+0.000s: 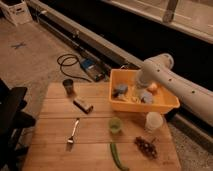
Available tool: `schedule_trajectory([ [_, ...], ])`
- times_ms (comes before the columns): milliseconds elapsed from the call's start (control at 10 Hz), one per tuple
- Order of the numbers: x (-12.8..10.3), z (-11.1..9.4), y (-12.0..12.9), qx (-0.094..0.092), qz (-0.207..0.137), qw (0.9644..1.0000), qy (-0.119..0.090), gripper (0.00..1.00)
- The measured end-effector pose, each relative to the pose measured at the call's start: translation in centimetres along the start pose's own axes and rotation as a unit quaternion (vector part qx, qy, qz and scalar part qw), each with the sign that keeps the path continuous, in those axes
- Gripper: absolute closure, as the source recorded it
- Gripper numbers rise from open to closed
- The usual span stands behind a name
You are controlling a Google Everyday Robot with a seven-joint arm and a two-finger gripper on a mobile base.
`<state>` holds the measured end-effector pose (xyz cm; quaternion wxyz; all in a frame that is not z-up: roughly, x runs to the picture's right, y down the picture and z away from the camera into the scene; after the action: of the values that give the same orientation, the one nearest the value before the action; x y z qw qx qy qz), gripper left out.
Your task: Place brush in plastic cup
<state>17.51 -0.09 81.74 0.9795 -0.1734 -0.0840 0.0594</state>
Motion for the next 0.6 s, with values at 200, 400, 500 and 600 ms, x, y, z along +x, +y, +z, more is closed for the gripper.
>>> schedule_trajectory([
  [200, -0.3, 1.9, 0.7, -0.023, 0.002, 0.9997, -0.009, 0.35],
  [400, -0.9, 3.3, 1.1, -0.048, 0.002, 0.9987, -0.017, 0.35],
  [500, -0.8, 4.0, 1.6, -0.061, 0.006, 0.9979, -0.020, 0.35],
  [600, -1.0, 4.5, 1.9, -0.071, 0.006, 0.9972, -0.022, 0.35],
])
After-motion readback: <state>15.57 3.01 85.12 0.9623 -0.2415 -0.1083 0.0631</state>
